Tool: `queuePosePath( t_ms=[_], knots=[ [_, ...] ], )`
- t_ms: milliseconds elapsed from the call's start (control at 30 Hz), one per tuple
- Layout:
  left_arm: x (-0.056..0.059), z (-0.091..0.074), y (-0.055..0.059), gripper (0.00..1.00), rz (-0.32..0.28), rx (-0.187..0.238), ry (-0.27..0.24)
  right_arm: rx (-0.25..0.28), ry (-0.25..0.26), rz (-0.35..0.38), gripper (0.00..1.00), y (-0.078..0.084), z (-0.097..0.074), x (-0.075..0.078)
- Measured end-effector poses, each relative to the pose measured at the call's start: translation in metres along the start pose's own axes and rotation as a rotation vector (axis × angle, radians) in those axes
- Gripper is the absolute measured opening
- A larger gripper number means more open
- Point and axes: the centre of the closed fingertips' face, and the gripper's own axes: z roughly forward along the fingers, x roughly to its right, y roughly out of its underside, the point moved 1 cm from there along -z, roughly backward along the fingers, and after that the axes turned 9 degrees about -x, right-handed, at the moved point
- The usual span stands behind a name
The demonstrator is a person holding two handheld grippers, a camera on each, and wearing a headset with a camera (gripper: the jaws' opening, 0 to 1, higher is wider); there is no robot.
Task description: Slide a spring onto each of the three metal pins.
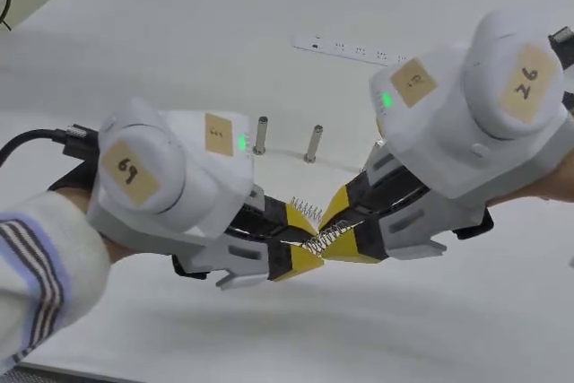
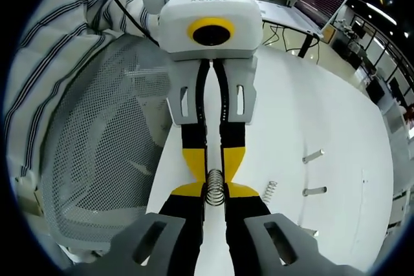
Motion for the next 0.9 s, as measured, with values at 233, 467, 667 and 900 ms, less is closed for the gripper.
queuePosePath(
  t_ms=[233, 467, 667, 900],
  knots=[
    [-0.001, 0.000, 0.003, 0.02, -0.021, -0.005, -0.001, -0.009, -0.004, 0.022, 0.08, -0.002, 0.002, 0.000],
    [0.001, 0.000, 0.006, 0.02, -0.042, -0.015, 0.015, -0.023, -0.027, 0.034, 0.08, -0.004, 0.005, -0.002],
    [-0.003, -0.004, 0.007, 0.05, -0.091, -0.001, 0.009, -0.036, -0.028, 0.019, 0.08, -0.008, 0.005, 0.001],
    [-0.004, -0.007, 0.009, 0.08, -0.110, 0.008, 0.000, -0.044, -0.028, -0.001, 0.08, -0.011, 0.006, 0.005]
  ],
)
